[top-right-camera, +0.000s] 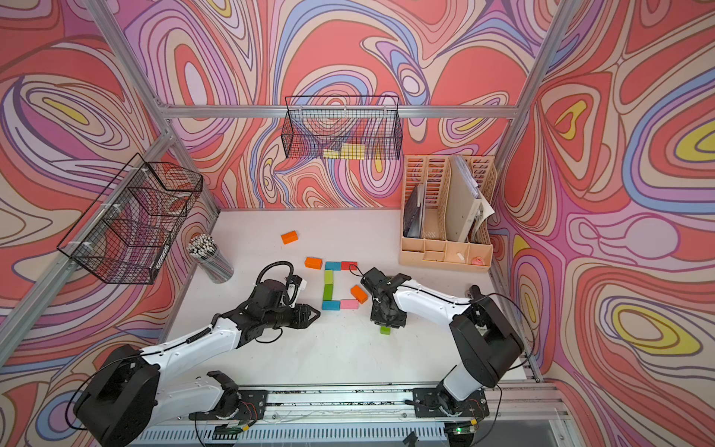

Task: Assemble the letter c with building blocks
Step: Assemble the building block at the center of the board.

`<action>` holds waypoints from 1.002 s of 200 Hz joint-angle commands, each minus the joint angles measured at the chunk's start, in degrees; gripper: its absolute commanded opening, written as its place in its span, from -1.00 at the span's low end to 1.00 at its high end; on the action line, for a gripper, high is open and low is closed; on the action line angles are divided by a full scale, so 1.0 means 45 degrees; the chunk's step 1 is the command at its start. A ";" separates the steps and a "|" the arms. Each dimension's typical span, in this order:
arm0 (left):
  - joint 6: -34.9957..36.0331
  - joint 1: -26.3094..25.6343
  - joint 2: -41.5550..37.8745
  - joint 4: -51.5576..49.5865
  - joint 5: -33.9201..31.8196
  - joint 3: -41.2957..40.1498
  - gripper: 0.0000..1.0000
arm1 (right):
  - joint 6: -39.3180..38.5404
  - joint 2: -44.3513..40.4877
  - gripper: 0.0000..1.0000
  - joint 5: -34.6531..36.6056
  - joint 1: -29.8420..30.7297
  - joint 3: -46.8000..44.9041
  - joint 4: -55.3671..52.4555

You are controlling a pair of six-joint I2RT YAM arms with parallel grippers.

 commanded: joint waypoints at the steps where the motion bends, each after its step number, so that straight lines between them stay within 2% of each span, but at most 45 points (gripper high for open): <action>1: 0.0230 0.0096 -0.0239 -0.0018 -0.0195 -0.0142 -0.04 | -0.0982 -0.0139 -0.39 -0.0026 -0.0351 0.0133 -0.0012; 52: 0.0325 0.0092 -0.0199 -0.0123 -0.0309 -0.0093 -0.04 | -0.2792 -0.0279 -0.40 -0.1019 -0.1390 -0.0449 0.1002; 73: 0.0312 0.0099 -0.0185 -0.0108 -0.0293 -0.0092 -0.04 | -0.3629 -0.0483 -0.30 -0.1398 -0.1763 -0.0721 0.1357; 106: 0.0375 0.0108 -0.0083 -0.0155 -0.0278 -0.0052 -0.05 | -0.3947 -0.0682 0.01 -0.1761 -0.2273 -0.0869 0.1522; 145: 0.0390 0.0103 -0.0101 -0.0176 -0.0314 -0.0051 -0.06 | -0.3626 -0.0469 -0.08 -0.2012 -0.2290 -0.0749 0.1464; 200: 0.0428 0.0100 -0.0060 -0.0215 -0.0371 -0.0033 -0.05 | -0.3329 -0.0525 -0.08 -0.2928 -0.2282 -0.1039 0.1915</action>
